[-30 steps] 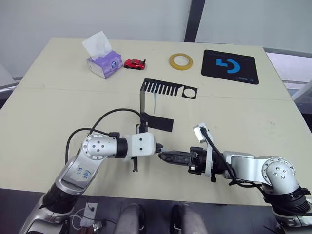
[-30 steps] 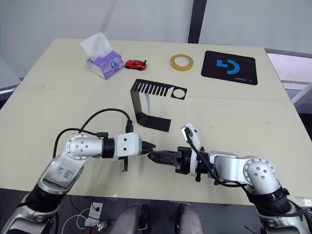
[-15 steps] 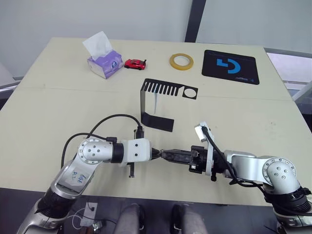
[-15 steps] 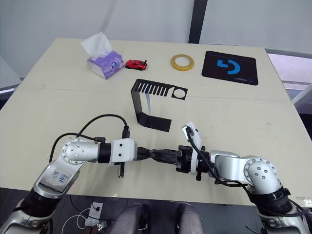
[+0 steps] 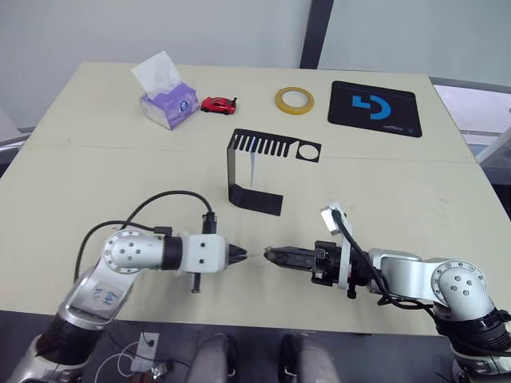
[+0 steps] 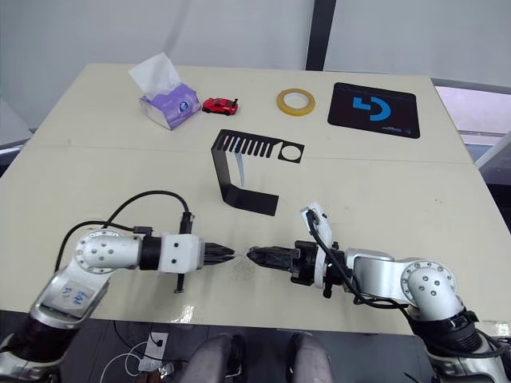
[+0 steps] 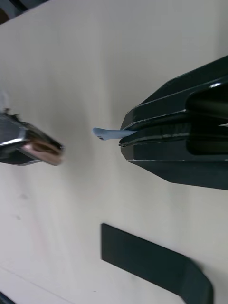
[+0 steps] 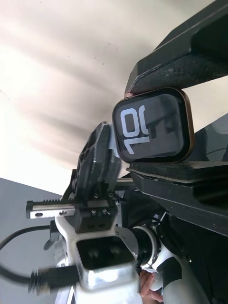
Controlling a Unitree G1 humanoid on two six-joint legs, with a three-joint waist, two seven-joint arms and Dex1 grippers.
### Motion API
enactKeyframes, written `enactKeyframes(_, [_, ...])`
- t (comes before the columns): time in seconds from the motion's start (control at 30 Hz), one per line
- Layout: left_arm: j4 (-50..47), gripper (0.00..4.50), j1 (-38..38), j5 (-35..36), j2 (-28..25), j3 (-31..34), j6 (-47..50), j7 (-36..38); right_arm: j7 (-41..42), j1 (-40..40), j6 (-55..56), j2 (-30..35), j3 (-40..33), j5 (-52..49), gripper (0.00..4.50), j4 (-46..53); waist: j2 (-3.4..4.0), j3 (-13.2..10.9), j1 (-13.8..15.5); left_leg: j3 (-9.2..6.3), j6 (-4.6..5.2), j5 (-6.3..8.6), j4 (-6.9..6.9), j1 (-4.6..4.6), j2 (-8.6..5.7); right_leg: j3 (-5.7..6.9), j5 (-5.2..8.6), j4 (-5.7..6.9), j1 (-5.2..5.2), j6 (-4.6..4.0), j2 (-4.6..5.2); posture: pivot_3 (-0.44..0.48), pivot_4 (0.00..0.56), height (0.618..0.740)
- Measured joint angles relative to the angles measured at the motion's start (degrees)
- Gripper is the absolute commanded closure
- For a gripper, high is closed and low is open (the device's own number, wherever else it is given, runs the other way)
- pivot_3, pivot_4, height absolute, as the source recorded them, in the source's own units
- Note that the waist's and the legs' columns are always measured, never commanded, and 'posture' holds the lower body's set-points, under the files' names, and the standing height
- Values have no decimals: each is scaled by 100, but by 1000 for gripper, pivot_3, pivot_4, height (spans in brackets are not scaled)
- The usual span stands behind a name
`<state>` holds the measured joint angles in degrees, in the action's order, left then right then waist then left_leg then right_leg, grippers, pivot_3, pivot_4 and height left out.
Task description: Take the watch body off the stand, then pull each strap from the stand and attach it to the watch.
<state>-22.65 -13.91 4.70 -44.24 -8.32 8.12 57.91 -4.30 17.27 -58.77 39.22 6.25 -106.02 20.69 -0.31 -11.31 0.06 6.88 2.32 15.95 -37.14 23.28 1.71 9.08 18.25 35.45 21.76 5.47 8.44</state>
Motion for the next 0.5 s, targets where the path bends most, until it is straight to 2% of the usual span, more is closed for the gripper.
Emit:
enactKeyframes(0.2, [228,4500,92,575,-62,361,-518,317,20,-35,8,49,-5,14,2849,0,1,-1,30,0,3,2,-2,3,-2,-2,0,-7,-1,0,6,0,150,740])
enactKeyframes(0.33, [-103,4500,-188,989,97,361,-373,366,22,-33,7,48,-2,39,2849,-9,1,-1,32,0,-1,-1,-3,3,-2,-1,0,-4,-3,0,3,0,150,740])
enactKeyframes(0.5, [-338,4500,-524,1076,104,333,-32,274,29,-28,2,47,0,86,2849,-56,1,-1,13,1,-7,-4,0,1,-1,0,0,-1,-2,0,-2,0,150,740])
